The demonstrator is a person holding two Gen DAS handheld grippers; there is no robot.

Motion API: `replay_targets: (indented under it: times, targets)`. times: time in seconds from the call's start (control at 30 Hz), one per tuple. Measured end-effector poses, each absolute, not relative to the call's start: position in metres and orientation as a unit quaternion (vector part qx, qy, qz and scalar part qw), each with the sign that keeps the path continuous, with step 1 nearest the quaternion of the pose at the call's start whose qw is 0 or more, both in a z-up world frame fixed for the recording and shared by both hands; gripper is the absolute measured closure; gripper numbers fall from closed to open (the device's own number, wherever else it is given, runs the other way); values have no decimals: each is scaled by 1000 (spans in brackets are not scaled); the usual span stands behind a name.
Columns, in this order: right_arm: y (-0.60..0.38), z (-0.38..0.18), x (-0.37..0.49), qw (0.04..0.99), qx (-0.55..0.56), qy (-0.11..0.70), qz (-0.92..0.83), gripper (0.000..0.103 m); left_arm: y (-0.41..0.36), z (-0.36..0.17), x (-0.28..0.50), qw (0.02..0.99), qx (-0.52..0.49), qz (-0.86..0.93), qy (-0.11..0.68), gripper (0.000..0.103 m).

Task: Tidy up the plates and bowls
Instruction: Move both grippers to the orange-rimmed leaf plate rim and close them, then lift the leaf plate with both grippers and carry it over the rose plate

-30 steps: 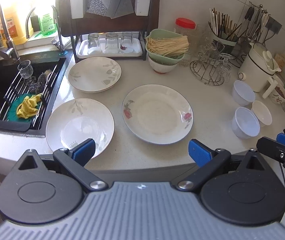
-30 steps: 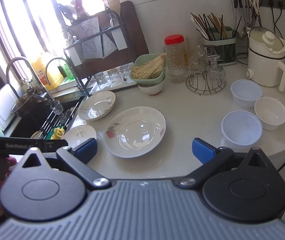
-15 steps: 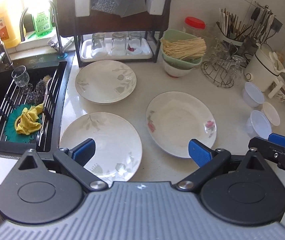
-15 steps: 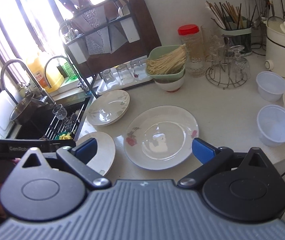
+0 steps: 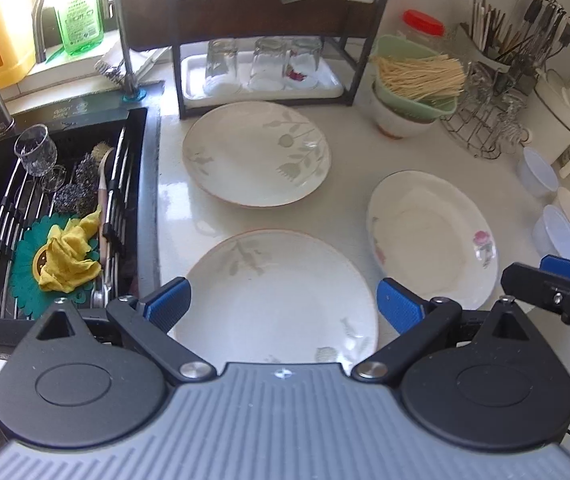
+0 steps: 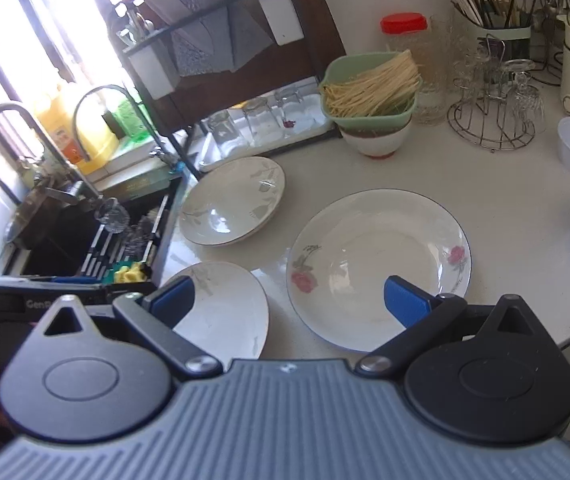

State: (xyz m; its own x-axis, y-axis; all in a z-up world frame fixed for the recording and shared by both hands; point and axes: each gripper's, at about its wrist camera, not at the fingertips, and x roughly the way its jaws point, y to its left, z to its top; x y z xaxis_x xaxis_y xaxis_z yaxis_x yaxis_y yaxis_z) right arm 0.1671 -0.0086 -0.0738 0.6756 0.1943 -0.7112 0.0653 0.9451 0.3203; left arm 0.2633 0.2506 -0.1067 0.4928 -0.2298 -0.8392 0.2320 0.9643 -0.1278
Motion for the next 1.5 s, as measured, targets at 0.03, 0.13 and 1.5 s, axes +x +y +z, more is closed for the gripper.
replay_targets:
  times: [0.03, 0.13, 1.5]
  targets:
    - [-5, -76, 170, 898, 163, 409, 30, 0, 256, -110, 266, 862, 1, -133, 489, 2]
    - [3, -79, 178, 889, 179, 420, 29, 0, 273, -119, 275, 858, -1, -131, 497, 2]
    - [34, -195, 237, 779, 298, 550, 40, 79, 320, -217, 327, 803, -58, -195, 560, 56]
